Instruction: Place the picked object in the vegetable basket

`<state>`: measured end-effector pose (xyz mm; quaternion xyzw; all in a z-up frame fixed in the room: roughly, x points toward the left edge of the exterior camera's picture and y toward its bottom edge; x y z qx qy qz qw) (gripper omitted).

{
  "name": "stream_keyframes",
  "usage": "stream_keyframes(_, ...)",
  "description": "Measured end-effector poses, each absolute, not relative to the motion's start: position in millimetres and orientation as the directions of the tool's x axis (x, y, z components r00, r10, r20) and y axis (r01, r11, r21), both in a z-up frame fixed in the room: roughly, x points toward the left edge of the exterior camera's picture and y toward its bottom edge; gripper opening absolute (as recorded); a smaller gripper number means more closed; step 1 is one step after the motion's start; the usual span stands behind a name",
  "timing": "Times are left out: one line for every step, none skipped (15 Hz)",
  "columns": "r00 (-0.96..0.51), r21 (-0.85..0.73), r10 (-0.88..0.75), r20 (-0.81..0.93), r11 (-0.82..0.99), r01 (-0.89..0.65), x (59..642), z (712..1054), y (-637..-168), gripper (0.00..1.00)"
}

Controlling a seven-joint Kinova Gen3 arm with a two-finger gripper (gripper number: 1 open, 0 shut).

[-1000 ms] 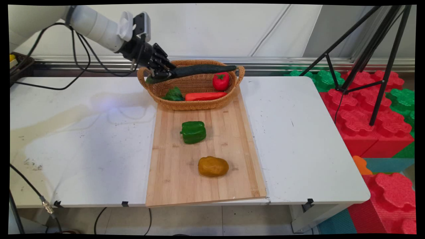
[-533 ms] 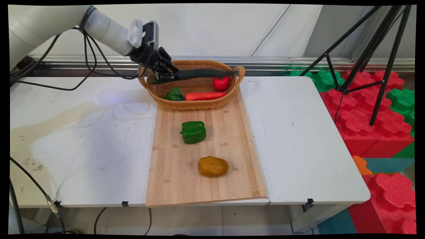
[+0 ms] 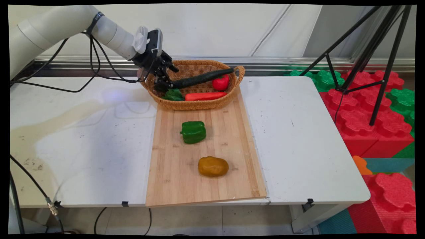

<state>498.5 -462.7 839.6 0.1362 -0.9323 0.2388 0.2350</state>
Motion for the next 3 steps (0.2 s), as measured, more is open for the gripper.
stream_keyframes(-0.851,-0.381,-0.141,0.505,0.849,-0.367,498.3,839.3,-464.3,1.0)
stream_keyframes(-0.849,-0.38,-0.142,0.51,0.848,-0.37,498.1,839.8,-465.6,1.0)
stream_keyframes(-0.846,-0.379,-0.143,0.514,0.847,-0.373,497.8,840.6,-466.3,1.0)
